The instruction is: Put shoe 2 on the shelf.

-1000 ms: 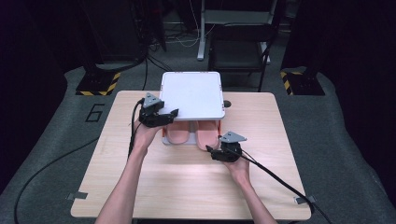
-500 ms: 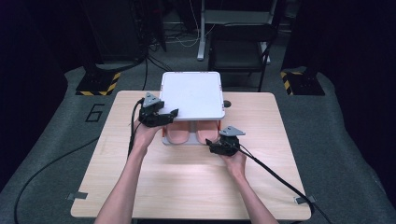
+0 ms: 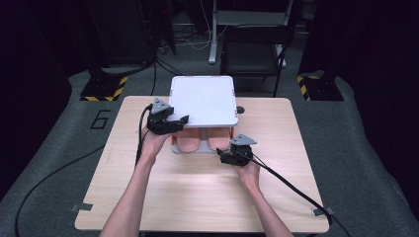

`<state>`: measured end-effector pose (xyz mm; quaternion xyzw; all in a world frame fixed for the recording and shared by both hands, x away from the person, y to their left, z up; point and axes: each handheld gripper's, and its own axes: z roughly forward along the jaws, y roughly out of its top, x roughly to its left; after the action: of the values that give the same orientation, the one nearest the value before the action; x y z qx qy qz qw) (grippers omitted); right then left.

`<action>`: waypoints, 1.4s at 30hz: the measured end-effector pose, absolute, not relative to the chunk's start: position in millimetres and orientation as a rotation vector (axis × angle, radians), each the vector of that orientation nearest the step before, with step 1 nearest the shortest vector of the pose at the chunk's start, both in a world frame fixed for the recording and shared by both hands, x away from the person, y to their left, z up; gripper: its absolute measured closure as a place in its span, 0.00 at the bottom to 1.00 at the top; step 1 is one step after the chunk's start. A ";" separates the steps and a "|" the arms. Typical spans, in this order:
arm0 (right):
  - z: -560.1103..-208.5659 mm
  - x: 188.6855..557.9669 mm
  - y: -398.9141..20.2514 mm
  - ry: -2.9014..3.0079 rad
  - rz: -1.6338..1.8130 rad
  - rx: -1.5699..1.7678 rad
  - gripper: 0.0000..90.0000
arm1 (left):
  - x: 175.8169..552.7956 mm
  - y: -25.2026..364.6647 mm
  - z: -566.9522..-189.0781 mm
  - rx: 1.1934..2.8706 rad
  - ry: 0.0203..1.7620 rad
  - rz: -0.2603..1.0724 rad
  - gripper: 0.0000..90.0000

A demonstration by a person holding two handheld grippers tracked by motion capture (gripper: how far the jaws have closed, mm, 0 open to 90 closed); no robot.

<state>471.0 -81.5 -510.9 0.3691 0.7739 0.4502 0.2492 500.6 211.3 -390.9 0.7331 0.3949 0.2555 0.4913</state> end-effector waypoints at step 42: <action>-470.1 359.2 -231.8 1.790 1.273 1.139 0.20 | 354.3 327.5 -440.4 1.624 1.075 0.729 0.17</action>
<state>359.2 -231.8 -470.1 0.4349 0.6836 0.4860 0.3277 354.3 327.5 -440.4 0.6734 0.4458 0.3021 0.5064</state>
